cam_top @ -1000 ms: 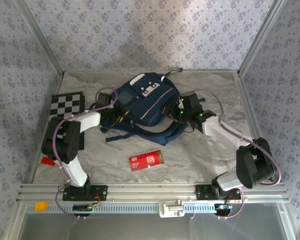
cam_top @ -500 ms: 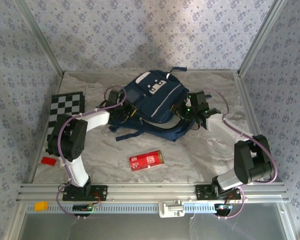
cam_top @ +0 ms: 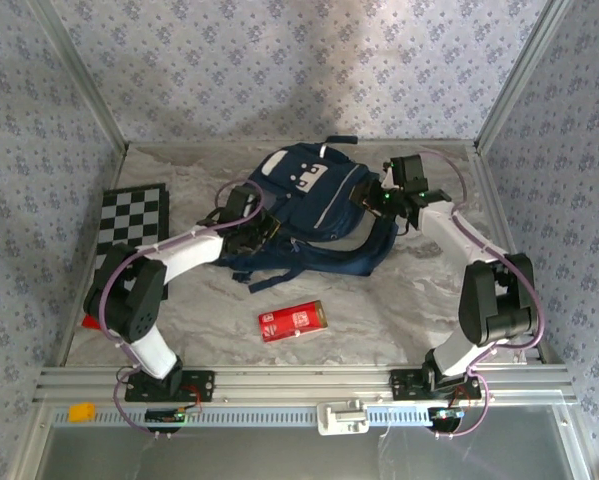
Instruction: Pack the student bag
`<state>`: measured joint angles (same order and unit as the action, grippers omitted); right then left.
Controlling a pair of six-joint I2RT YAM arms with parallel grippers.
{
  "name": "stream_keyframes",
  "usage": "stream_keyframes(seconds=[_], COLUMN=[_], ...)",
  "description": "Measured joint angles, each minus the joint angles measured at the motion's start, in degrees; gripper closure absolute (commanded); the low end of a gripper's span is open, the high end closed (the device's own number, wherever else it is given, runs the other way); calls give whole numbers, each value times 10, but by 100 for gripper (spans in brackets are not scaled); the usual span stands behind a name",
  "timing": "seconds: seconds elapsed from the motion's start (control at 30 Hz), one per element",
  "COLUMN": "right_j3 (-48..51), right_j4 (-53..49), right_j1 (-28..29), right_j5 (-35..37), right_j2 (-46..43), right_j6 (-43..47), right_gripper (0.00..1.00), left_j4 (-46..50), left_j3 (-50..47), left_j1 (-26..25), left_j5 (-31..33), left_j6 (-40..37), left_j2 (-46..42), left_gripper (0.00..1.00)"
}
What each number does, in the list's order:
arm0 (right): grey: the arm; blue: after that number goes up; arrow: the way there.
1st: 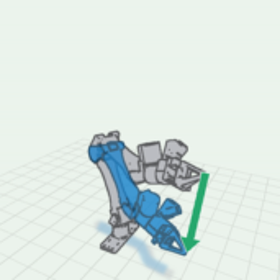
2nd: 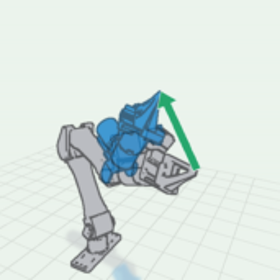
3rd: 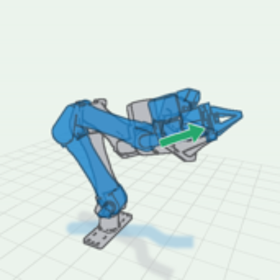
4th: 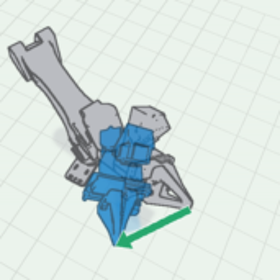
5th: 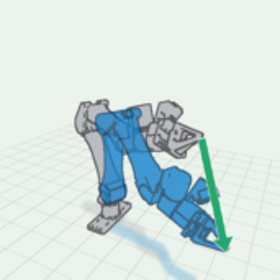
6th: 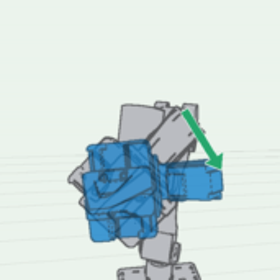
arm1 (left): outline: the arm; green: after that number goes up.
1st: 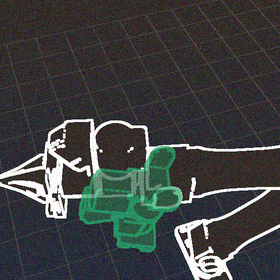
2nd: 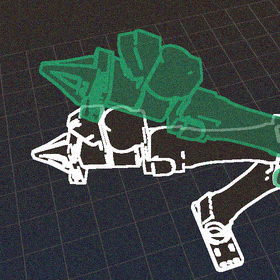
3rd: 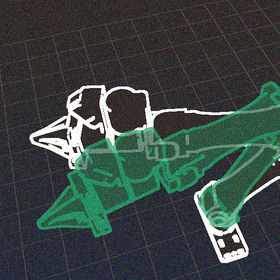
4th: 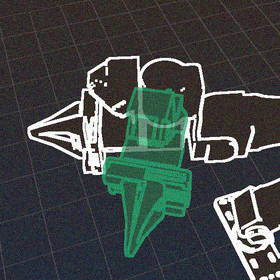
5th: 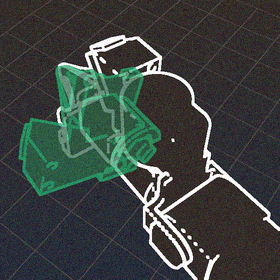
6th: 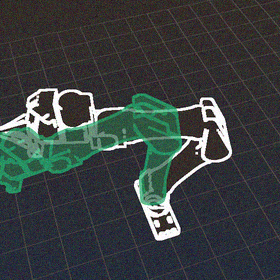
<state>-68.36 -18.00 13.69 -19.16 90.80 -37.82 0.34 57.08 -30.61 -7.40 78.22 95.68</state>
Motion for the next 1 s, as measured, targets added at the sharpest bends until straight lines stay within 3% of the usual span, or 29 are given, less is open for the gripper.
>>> stream_keyframes(seconds=[0.2, 0.33, 0.43, 0.57, 0.67, 1.0], right_j3=[37, 59, 59, 51, 24, -53], right_j4=[-90, -169, -202, -200, -178, -61], right_j1=[29, 79, 163, 273, 320, 358], right_j5=[82, 165, 226, 261, 271, 290], right_j2=[-94, -161, -167, -120, -46, 88], right_j6=[43, 44, 35, 9, -6, -34], right_gripper=[30, 29, 34, 42, 51, 65], left_j4=[3, 4, 7, 12, 12, 9], left_j3=[-3, -3, -3, -3, -3, -7], left_j1=[-3, -3, -3, -5, -7, -7], left_j5=[4, 4, 4, 4, 4, 2], left_j6=[17, 23, 24, 25, 27, 29], left_j2=[-2, -7, -10, -23, -27, -34], left_gripper=[100, 100, 100, 100, 100, 100])
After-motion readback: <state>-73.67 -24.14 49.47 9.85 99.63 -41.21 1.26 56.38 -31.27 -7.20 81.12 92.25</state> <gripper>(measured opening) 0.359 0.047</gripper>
